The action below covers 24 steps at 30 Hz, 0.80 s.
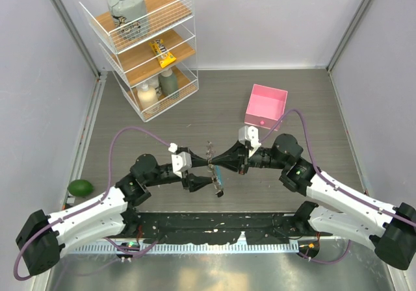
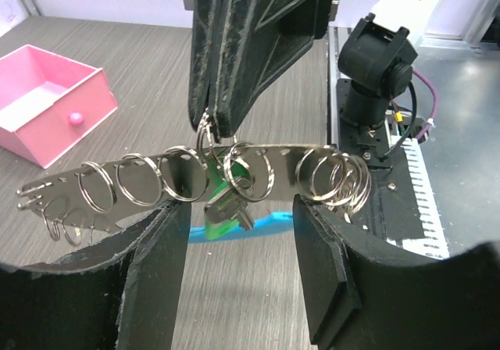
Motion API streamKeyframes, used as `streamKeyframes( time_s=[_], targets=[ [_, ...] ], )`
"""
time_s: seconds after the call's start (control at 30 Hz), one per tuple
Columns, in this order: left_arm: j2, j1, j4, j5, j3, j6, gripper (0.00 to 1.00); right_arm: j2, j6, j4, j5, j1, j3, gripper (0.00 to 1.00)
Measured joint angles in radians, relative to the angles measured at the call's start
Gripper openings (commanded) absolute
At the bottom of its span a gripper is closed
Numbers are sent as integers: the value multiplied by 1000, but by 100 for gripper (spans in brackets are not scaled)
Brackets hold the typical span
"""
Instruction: Remove the keys from the keyring
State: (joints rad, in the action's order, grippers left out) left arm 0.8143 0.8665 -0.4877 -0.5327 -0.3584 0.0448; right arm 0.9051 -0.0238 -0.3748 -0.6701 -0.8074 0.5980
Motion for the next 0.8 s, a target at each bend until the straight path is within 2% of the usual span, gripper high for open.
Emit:
streamKeyframes(
  time_s=[0.07,0.13,0.43,0.63,0.8],
  targets=[
    [0,2,-5,-11,0,5,55,3,0,0,-1,0,0,5],
    [-1,3,-10,-19,0,8,48,3,0,0,-1,0,0,5],
    [-10,4,-4,-18,-5,19,1,5,-1,0,-7,0,0,5],
    [-20,4,46,-2,-28,14,0,2,0,-1,-10,0,0,5],
    [-87,4,130,35,-35,-5,0,-17,2,9,-10,0,0,5]
  ],
)
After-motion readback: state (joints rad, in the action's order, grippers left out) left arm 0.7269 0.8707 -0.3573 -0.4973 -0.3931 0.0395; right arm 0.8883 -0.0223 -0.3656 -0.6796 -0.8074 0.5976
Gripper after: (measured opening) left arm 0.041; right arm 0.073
